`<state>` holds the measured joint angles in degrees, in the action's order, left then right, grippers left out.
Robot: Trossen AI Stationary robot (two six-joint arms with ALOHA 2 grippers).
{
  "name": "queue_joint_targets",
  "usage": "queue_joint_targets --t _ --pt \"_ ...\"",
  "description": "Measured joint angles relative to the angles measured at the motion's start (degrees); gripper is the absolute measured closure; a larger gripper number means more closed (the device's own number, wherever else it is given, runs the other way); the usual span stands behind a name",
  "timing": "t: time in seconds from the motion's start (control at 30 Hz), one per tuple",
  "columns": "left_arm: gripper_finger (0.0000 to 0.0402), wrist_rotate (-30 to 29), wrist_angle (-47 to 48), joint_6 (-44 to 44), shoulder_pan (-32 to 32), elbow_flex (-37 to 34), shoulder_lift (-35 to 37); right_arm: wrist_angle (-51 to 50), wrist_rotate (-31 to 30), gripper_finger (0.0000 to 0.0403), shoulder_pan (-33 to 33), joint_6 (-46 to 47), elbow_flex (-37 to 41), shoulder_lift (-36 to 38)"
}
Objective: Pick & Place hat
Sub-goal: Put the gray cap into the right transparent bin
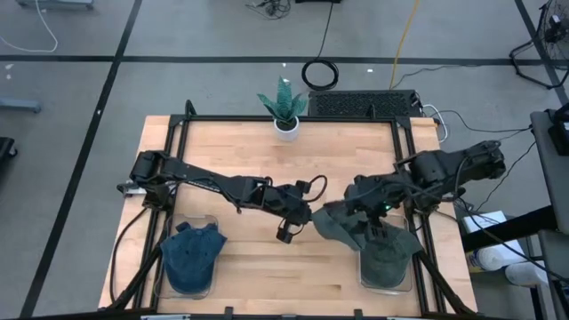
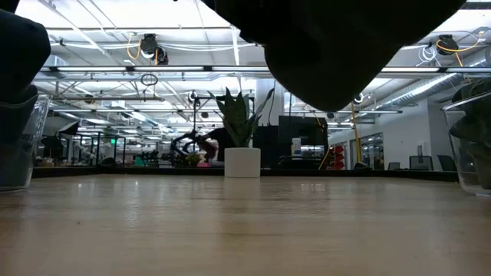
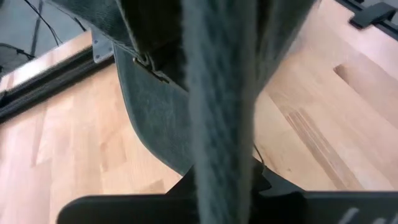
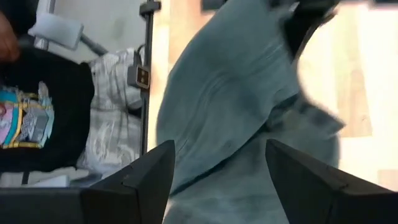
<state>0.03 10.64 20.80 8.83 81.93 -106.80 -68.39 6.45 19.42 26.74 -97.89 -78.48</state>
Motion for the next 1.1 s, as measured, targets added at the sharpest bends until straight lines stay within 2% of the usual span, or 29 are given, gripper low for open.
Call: queue_joint_targets --t 0.13,0.23,0.63,0.9,1.1 --pt "0.0392 0.0 1.5 -0.6 -1.3 0.1 1.5 1.4 2.5 0.0165 1.2 0.0 0.8 0.0" --pt "0.0392 -0.1 3.4 -1.5 -2.6 0.0 2.9 2.0 2.3 0.0165 1.8 -0.4 0.8 0.1" --pt "0.0392 0.1 6.0 -0.7 -3.8 -0.1 8.0 2.0 -6.8 0.0165 4.0 -5.4 1.4 0.1" --pt "0.0392 1.5 4.8 -1.4 -4.1 0.0 8.9 5.9 -6.3 0.0166 4.0 -9.2 8.5 0.0" --pt "0.0392 1.6 5.1 -1.9 -4.3 0.0 8.9 8.9 -6.2 0.0205 3.9 -11.4 9.9 0.1"
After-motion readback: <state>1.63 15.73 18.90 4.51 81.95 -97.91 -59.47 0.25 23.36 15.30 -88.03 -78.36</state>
